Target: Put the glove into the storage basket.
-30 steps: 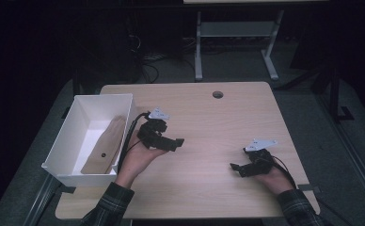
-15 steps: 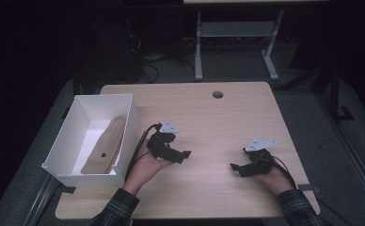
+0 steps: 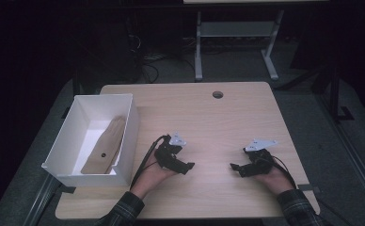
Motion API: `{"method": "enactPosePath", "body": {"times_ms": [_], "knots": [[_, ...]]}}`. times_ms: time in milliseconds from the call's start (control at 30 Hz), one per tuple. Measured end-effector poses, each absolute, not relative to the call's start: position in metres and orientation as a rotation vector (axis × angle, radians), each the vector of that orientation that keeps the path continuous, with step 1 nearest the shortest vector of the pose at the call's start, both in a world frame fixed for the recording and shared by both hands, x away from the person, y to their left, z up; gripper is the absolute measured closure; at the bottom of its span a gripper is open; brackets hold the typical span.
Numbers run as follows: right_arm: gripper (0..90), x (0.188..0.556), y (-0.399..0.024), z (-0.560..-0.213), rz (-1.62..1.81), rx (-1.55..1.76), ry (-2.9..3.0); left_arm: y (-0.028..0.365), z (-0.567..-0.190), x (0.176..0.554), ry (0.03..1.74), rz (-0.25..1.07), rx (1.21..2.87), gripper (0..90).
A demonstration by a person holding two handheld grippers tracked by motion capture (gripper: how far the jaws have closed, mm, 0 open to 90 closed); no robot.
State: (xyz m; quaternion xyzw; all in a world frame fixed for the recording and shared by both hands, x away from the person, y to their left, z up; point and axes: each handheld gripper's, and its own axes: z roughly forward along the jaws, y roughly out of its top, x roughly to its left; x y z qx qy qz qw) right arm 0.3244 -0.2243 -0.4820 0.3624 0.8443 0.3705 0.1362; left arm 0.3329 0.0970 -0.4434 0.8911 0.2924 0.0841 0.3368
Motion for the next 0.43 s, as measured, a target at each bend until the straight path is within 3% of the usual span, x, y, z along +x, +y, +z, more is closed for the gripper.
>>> {"method": "enactPosePath", "body": {"times_ms": [433], "knots": [[13.3,0.324,-0.224,-0.482,1.073,1.049,2.444,0.093,-0.465,0.332,0.763,0.244,2.401,14.5]]}}
